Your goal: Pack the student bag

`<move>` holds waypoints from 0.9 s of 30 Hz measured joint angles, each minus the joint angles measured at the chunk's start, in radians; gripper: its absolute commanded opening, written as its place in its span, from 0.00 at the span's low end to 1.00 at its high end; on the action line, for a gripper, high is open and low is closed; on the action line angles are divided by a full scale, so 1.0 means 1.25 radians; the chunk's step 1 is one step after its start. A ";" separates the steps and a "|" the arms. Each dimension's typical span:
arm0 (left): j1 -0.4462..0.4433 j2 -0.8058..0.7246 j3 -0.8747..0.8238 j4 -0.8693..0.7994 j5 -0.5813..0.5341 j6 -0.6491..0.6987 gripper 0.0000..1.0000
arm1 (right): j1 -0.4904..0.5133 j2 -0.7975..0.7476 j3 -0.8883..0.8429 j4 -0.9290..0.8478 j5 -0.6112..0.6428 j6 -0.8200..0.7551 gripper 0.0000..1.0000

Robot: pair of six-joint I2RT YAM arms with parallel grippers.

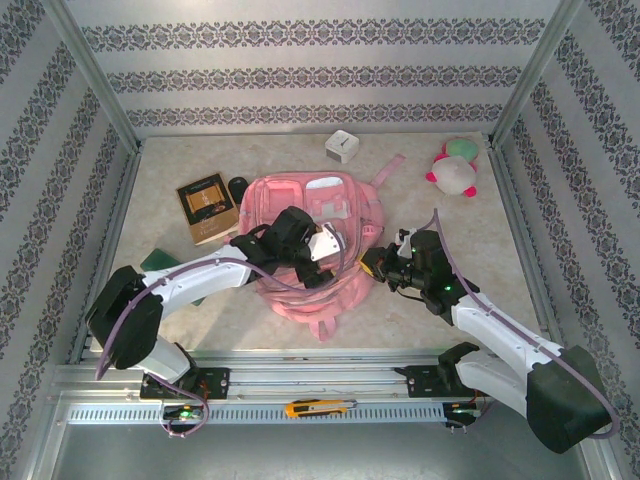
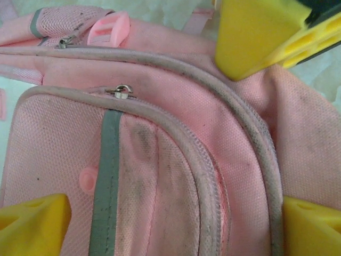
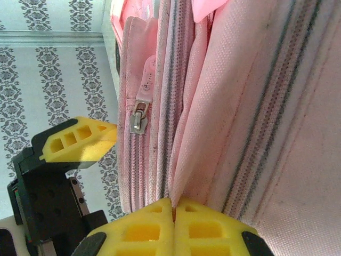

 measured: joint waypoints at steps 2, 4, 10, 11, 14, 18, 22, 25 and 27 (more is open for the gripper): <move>-0.005 0.003 0.000 -0.001 -0.001 0.006 0.32 | 0.000 0.002 0.002 0.001 0.006 -0.004 0.00; -0.011 0.003 0.000 0.000 0.000 0.014 0.03 | 0.000 0.004 0.004 0.001 0.016 -0.012 0.02; 0.009 -0.038 0.000 -0.016 0.007 0.048 0.00 | -0.040 -0.045 0.010 -0.033 0.006 -0.103 0.51; 0.023 -0.054 0.000 -0.027 0.025 0.049 0.00 | -0.054 -0.063 0.014 -0.036 0.002 -0.135 0.55; 0.068 -0.101 -0.001 -0.046 0.083 0.050 0.00 | -0.085 -0.108 0.034 -0.056 0.000 -0.261 0.62; 0.144 -0.174 -0.019 -0.047 0.175 0.049 0.00 | -0.126 -0.145 0.048 -0.080 0.020 -0.508 0.63; 0.200 -0.207 -0.029 -0.047 0.254 0.047 0.00 | -0.165 -0.143 0.048 -0.103 0.020 -0.815 0.63; 0.226 -0.216 -0.036 -0.047 0.298 0.047 0.00 | -0.218 -0.092 0.056 -0.129 -0.016 -1.033 0.64; 0.235 -0.218 -0.040 -0.047 0.317 0.048 0.00 | -0.253 -0.024 0.080 -0.163 -0.048 -1.155 0.64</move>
